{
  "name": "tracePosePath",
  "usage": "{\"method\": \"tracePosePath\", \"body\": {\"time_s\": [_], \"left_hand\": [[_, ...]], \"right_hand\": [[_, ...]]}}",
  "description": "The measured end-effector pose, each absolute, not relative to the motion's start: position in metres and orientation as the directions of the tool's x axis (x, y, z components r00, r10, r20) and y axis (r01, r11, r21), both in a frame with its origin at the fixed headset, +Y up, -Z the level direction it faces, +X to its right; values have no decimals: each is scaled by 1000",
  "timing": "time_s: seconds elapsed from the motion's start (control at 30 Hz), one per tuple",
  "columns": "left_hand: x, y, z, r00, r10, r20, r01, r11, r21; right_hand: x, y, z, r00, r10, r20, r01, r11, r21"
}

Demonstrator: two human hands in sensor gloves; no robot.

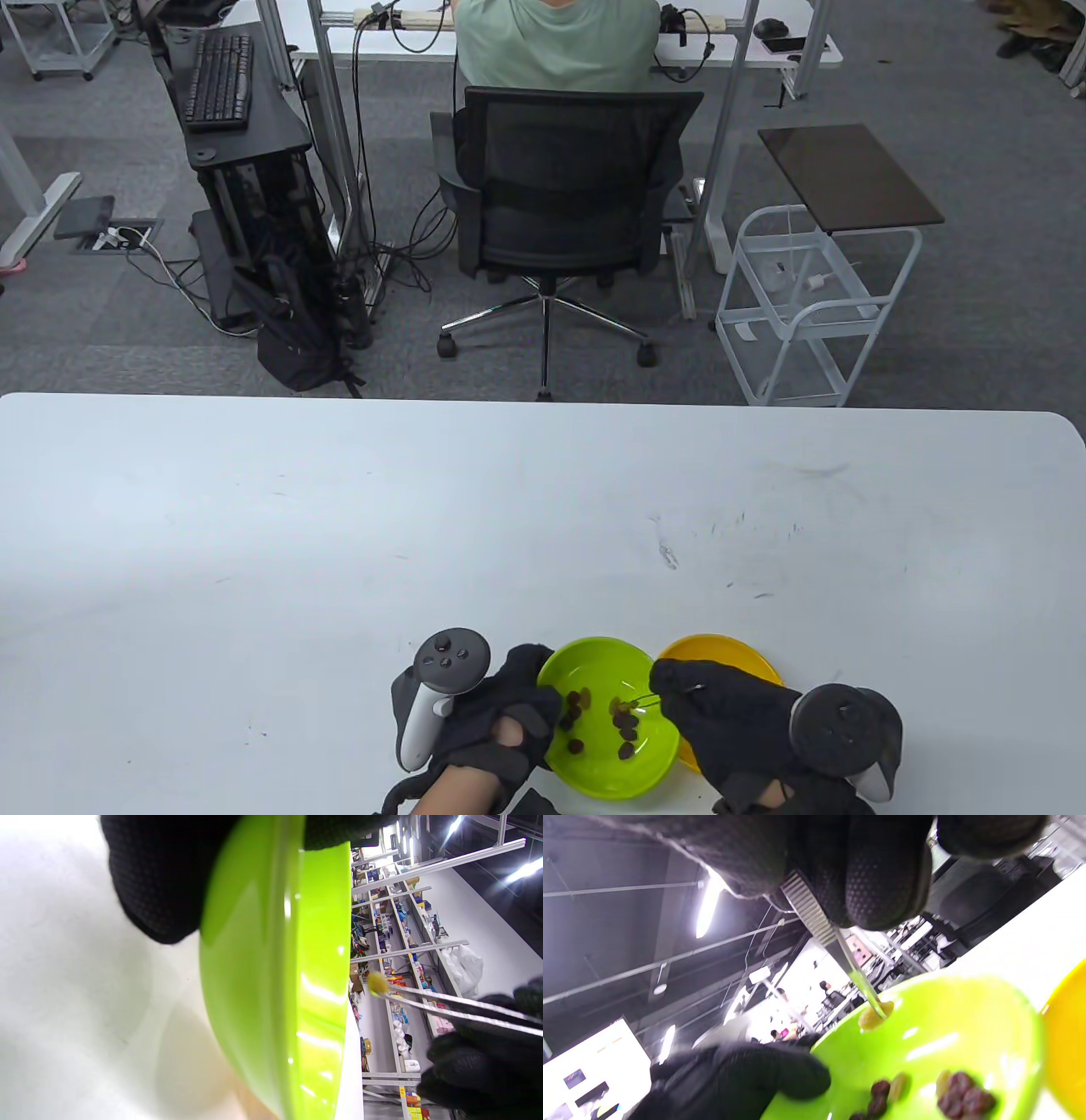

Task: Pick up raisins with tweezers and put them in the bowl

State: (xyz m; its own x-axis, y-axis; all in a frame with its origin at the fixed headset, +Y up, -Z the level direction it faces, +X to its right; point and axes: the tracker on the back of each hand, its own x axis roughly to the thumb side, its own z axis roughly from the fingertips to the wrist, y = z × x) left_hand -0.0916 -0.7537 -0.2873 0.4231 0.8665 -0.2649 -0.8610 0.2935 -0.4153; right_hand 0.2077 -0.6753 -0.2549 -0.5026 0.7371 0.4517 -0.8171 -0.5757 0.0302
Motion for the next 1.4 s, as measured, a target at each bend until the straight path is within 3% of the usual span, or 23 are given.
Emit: {"method": "tracePosePath", "body": {"time_s": [0.2,0.57,0.77,0.9,1.07,1.23,1.4], "left_hand": [[-94,-754,-288,420,866,-272,-865,293,-407],[-96,-753,-288,419,864,-278,-868,293,-401],[-97,-754,-288,420,864,-279,-868,292,-401],[-97,-754,-289,426,861,-277,-866,298,-402],[-94,-754,-288,431,860,-273,-860,300,-413],[-89,-753,-286,434,861,-264,-852,298,-430],[-85,-752,-284,433,865,-253,-846,293,-445]], "right_hand": [[237,-685,-264,-567,738,366,-792,-611,3],[253,-719,-282,-716,672,190,-655,-740,151],[256,-728,-286,-727,672,137,-647,-739,189],[256,-716,-283,-702,690,176,-679,-723,128],[245,-690,-269,-603,733,315,-766,-643,28],[214,-679,-257,-557,716,420,-764,-640,79],[190,-686,-253,-564,691,452,-717,-682,147]]}}
